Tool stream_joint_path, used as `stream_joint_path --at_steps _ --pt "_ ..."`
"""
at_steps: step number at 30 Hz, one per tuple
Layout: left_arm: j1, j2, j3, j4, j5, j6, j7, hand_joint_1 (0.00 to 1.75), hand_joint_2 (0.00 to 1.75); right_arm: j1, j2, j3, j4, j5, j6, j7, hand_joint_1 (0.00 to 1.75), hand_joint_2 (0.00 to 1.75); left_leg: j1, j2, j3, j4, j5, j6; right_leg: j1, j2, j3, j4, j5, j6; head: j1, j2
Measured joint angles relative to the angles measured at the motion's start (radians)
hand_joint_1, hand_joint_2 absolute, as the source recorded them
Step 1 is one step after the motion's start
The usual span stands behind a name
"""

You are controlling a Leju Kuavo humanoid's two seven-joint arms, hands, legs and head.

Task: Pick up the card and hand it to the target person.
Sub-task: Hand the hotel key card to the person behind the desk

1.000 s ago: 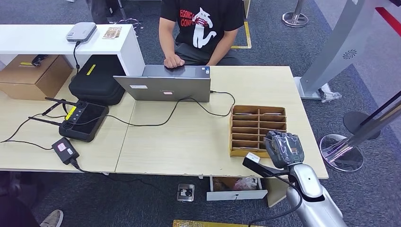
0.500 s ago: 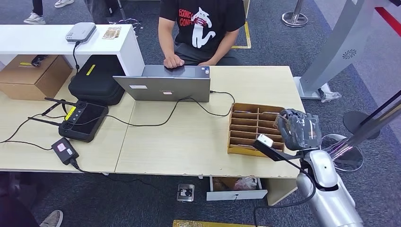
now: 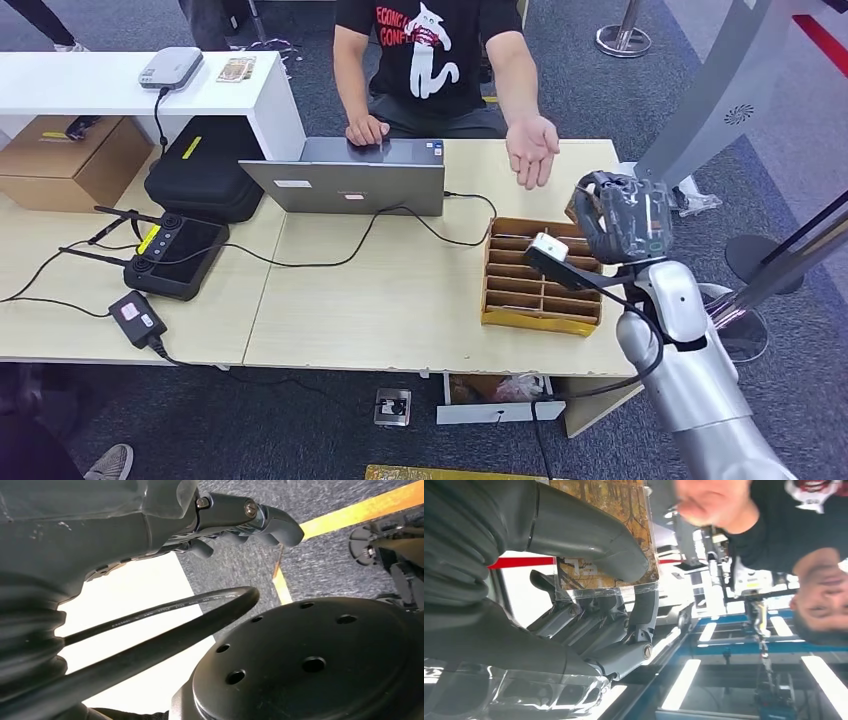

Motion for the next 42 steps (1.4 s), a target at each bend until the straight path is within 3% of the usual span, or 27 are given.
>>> stream_joint_path --at_steps 10,12,14,16,17,28,42 --pt "-0.004 0.000 -0.001 0.000 0.005 -0.006 0.011 0.00 1.75 -0.218 0.136 0.076 0.216 -0.056 0.014 -0.029 1.71 1.75 0.000 -0.001 0.000 0.000 0.001 -0.002 0.000 0.000 0.000 0.001 0.000 0.000 0.000 0.000" --pt "-0.004 0.000 -0.001 0.000 0.005 -0.006 0.014 0.00 1.75 -0.244 0.156 0.081 0.253 -0.062 0.013 -0.033 1.39 1.75 0.000 -0.001 0.000 0.000 0.001 -0.002 0.000 0.000 0.000 0.001 0.000 0.000 0.000 0.000" --pt "-0.004 0.000 -0.001 0.000 0.007 -0.006 0.017 0.00 1.75 -0.265 0.173 0.082 0.288 -0.065 0.011 -0.037 0.60 1.75 0.000 -0.001 0.000 0.000 0.001 -0.002 0.000 0.000 0.000 0.001 0.000 0.000 0.000 0.000" --pt "-0.005 0.000 -0.001 0.000 0.008 -0.006 0.018 0.00 1.75 -0.286 0.188 0.084 0.325 -0.071 0.004 -0.043 0.06 1.75 0.000 -0.001 0.000 0.000 0.001 -0.002 0.000 0.000 0.000 0.000 0.000 0.000 0.000 0.000" --pt "-0.005 0.000 -0.001 0.000 0.009 -0.006 0.018 0.00 1.75 -0.294 0.194 0.086 0.343 -0.075 0.000 -0.045 0.00 1.75 0.000 -0.001 0.000 0.000 0.001 -0.002 0.000 0.000 0.000 0.000 0.000 0.000 0.000 0.000" --pt "-0.006 0.000 -0.001 0.000 0.002 -0.005 0.020 0.00 1.75 -0.327 0.209 0.099 0.446 -0.081 -0.023 -0.046 0.00 1.75 0.000 -0.001 0.000 0.000 0.001 -0.002 0.000 -0.001 0.000 0.000 0.000 0.000 0.000 0.000" --pt "-0.008 0.001 -0.001 0.000 0.007 0.005 0.033 0.00 1.75 -0.322 0.202 0.099 0.453 -0.096 -0.018 -0.038 0.00 1.75 0.000 -0.001 0.000 0.000 0.001 -0.002 0.000 -0.001 -0.001 0.000 0.000 0.000 0.000 0.000"
